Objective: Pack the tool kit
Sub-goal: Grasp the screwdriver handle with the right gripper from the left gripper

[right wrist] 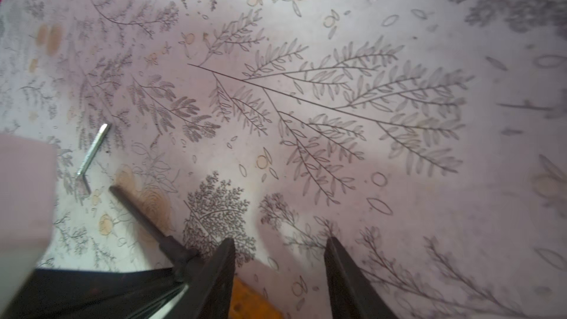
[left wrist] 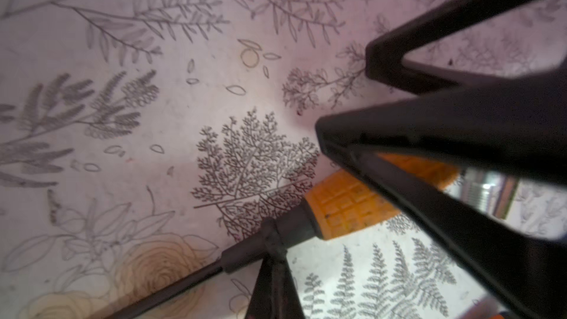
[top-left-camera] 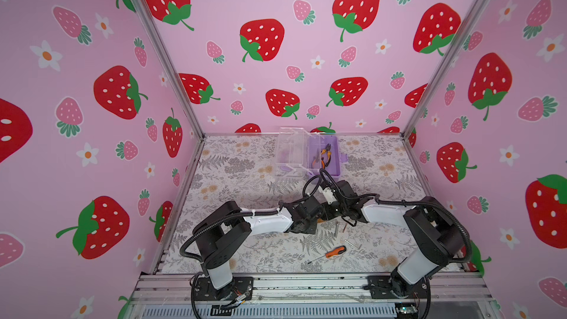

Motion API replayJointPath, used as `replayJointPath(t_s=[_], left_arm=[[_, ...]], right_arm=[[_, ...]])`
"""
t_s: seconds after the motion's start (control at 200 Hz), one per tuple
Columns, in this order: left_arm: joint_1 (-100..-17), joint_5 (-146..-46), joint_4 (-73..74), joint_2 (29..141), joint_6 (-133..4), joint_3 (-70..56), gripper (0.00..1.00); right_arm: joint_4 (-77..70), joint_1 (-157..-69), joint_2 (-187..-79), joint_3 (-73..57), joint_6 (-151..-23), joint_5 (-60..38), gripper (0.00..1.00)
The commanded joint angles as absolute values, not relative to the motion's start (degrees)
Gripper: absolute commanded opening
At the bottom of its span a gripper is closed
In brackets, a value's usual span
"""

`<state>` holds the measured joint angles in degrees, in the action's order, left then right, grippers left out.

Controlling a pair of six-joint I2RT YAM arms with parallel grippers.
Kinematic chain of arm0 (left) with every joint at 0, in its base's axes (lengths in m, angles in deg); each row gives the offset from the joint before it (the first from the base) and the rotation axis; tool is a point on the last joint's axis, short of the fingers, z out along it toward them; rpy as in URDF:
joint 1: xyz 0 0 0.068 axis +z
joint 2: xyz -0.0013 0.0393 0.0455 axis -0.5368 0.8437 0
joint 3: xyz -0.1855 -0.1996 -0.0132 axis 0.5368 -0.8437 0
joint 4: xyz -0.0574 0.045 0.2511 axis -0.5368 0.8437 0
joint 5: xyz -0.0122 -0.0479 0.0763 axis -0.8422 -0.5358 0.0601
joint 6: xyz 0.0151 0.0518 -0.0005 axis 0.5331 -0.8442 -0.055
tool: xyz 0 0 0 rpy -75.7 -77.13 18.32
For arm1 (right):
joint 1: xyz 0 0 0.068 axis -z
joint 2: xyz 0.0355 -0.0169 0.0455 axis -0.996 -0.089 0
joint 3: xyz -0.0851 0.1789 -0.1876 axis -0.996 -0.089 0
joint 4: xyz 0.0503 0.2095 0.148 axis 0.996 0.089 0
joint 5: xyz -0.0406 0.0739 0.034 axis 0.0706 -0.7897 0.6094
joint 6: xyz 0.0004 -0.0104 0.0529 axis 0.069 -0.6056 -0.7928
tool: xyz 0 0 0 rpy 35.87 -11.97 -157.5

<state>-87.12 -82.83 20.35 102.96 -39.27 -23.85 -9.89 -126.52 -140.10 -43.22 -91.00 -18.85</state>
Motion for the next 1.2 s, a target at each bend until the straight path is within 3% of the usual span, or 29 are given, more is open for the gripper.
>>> replayJointPath(t_s=[0.0, 0.325, 0.47, 0.805, 0.91, 1.196], left_arm=[[-85.6, -81.8, 23.3, 102.8, -40.6, -26.3, 0.05], [-80.9, -83.2, 19.5, 101.9, -40.6, -28.3, 0.05], [-78.7, -84.4, 18.2, 102.4, -41.3, -27.1, 0.05], [-76.8, -86.7, 16.4, 102.3, -41.9, -25.1, 0.05], [-76.3, -87.2, 15.6, 101.8, -41.7, -25.4, 0.05], [-75.4, -89.0, 14.8, 99.3, -41.3, -25.4, 0.05]], right_arm=[[-12.5, -126.9, -142.0, -41.3, -90.4, -24.6, 0.51], [-10.3, -127.7, -138.9, -43.6, -87.3, -23.9, 0.51], [-9.3, -129.7, -136.4, -45.7, -87.0, -21.3, 0.56], [-5.7, -136.2, -136.4, -45.2, -86.1, -4.4, 0.56], [-4.8, -137.9, -137.8, -44.2, -86.5, -0.3, 0.52], [-3.7, -139.7, -138.9, -42.7, -88.1, 2.2, 0.29]])
